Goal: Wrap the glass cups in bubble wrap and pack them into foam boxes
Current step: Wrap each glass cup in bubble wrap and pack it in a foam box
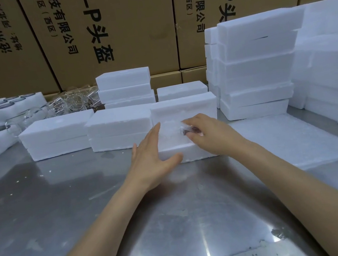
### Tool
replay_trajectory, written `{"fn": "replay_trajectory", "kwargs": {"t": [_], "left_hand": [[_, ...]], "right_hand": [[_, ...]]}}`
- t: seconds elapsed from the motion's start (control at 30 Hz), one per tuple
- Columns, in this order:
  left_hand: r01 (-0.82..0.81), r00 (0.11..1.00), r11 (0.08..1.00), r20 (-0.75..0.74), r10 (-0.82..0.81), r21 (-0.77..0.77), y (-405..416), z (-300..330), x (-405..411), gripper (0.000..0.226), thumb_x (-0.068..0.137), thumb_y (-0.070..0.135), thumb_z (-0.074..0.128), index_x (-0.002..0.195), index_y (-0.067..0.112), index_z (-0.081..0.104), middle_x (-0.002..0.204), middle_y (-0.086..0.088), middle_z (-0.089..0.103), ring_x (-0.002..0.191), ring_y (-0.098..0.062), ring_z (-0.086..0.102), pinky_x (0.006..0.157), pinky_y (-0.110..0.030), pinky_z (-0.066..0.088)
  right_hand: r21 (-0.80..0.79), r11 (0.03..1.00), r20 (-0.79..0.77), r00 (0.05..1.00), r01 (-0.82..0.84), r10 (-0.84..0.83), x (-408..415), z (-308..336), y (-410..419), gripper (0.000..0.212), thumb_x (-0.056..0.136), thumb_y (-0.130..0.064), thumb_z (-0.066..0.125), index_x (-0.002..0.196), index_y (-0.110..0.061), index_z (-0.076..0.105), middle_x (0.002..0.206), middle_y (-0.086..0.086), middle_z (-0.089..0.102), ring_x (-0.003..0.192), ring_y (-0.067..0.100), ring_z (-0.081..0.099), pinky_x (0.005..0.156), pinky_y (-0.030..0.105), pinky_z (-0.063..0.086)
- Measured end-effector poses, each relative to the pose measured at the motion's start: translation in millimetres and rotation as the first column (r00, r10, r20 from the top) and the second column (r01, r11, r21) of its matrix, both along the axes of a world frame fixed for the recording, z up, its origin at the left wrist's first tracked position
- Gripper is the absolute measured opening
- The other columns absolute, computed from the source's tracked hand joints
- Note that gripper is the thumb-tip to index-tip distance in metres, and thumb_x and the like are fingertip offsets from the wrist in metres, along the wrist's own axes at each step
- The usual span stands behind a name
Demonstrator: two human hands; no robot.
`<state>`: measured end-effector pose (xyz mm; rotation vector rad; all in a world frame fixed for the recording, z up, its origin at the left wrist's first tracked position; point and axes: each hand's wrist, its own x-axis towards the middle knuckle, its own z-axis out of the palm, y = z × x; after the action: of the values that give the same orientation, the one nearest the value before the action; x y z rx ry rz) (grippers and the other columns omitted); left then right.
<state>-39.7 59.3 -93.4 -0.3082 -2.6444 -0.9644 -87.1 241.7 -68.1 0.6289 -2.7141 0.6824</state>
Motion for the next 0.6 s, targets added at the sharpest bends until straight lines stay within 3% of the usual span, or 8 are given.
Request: {"fn": "replay_trajectory", "kwargs": {"t": [0.17,0.23,0.33,0.43,0.5,0.6], "left_hand": [[0.035,0.999,0.929,-0.01,-0.033,0.37,-3.3,5.5,-0.4,0.086,0.076,0.059,0.052,0.151,0.032,0.02,0.153,0.016,0.023,0.143,-0.006,0.021,0.119,-0.04,0.02],[0.017,1.0,0.917,-0.012,-0.014,0.398,-3.8,5.7,-0.5,0.082,0.079,0.06,0.047,0.151,0.03,0.023,0.154,0.013,0.024,0.142,-0.004,0.022,0.118,-0.035,0.022],[-0.01,0.999,0.89,-0.034,0.029,0.455,-4.7,8.7,-4.1,0.074,0.086,0.061,0.047,0.149,0.026,0.029,0.155,0.01,0.027,0.143,-0.005,0.022,0.114,-0.026,0.019],[-0.054,0.992,0.915,-0.083,0.094,0.399,-6.9,19.5,-14.6,0.059,0.096,0.052,0.038,0.149,0.026,0.029,0.156,0.008,0.026,0.144,-0.009,0.02,0.112,-0.025,0.013],[-0.097,0.987,0.943,-0.094,0.134,0.319,-8.5,30.4,-24.2,0.057,0.1,0.048,0.034,0.15,0.023,0.027,0.158,0.005,0.025,0.145,-0.011,0.018,0.112,-0.026,0.011],[-0.164,0.986,0.98,-0.002,0.165,0.109,-6.8,46.4,-40.5,0.061,0.1,0.053,0.021,0.149,0.017,0.029,0.157,-0.003,0.028,0.146,-0.021,0.017,0.119,-0.043,0.005]], "right_hand": [[-0.39,0.915,-0.092,0.984,0.107,-0.154,-8.5,8.5,22.9,0.045,0.09,-0.021,0.05,0.135,-0.027,0.048,0.14,-0.005,0.046,0.129,0.016,0.04,0.101,0.031,0.033],[-0.472,0.867,-0.025,0.981,0.159,-0.193,-12.1,7.3,26.7,0.046,0.094,-0.02,0.046,0.139,-0.025,0.042,0.143,-0.005,0.042,0.13,0.015,0.038,0.104,0.032,0.032],[-0.617,0.77,0.112,0.987,0.161,-0.116,-14.8,2.5,25.4,0.045,0.098,-0.02,0.04,0.142,-0.025,0.036,0.13,-0.011,0.044,0.123,0.011,0.04,0.094,0.026,0.031],[-0.69,0.704,0.169,0.983,0.167,-0.068,-18.6,1.7,24.3,0.044,0.099,-0.022,0.038,0.143,-0.028,0.034,0.125,-0.014,0.043,0.118,0.009,0.042,0.09,0.027,0.031],[-0.701,0.692,0.192,0.98,0.172,-0.048,-20.7,1.4,24.6,0.047,0.099,-0.023,0.038,0.145,-0.028,0.03,0.134,-0.013,0.041,0.116,0.004,0.037,0.092,0.026,0.028],[-0.712,0.682,0.22,0.975,0.169,-0.011,-21.0,1.3,24.3,0.05,0.1,-0.027,0.038,0.148,-0.03,0.023,0.139,-0.015,0.034,0.12,0.003,0.032,0.096,0.025,0.025]]}}
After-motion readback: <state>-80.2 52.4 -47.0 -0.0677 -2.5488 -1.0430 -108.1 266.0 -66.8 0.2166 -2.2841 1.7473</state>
